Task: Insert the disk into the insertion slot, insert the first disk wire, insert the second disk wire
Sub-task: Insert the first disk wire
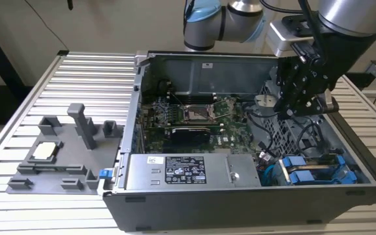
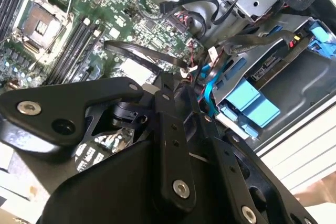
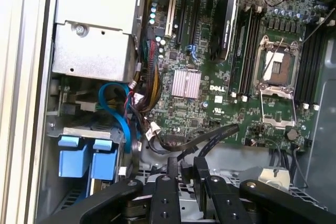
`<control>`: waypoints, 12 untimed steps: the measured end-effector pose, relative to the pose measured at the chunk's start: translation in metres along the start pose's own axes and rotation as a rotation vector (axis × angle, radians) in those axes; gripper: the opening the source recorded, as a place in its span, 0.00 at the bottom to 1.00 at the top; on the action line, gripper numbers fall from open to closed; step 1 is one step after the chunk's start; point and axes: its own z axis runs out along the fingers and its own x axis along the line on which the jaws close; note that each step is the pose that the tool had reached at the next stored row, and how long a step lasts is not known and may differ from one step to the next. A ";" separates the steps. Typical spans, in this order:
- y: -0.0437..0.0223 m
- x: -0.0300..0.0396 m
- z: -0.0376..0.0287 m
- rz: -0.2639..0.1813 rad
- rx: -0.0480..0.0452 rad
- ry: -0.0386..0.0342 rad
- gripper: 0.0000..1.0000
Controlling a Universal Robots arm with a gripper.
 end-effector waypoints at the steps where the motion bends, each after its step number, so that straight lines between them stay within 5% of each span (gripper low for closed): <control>1: 0.0001 0.0000 0.0000 0.000 0.0000 0.0000 0.27; 12: 0.0006 -0.0001 0.0003 0.000 0.0001 -0.0002 0.17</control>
